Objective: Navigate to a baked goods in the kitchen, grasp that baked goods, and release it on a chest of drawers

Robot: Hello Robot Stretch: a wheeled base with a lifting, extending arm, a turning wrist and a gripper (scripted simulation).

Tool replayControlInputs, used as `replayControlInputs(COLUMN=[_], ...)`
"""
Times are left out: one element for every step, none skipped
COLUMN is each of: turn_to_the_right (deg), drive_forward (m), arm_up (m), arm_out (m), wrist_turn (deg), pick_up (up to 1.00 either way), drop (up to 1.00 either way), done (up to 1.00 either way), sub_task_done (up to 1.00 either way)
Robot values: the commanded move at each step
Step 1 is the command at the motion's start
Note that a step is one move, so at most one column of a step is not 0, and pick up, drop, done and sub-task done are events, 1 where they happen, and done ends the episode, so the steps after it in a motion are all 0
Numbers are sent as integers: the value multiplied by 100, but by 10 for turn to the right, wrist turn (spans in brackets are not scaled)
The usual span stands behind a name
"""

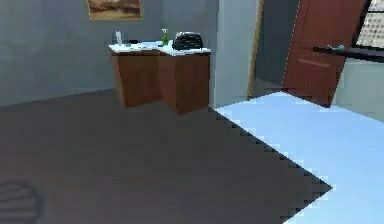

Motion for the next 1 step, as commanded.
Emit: replayControlInputs(turn_to_the_right=[-120], drive_forward=[0], arm_up=[0], arm_out=[0], wrist_turn=[0], pick_up=[0], drop=[0], done=[0], sub_task_done=[0])
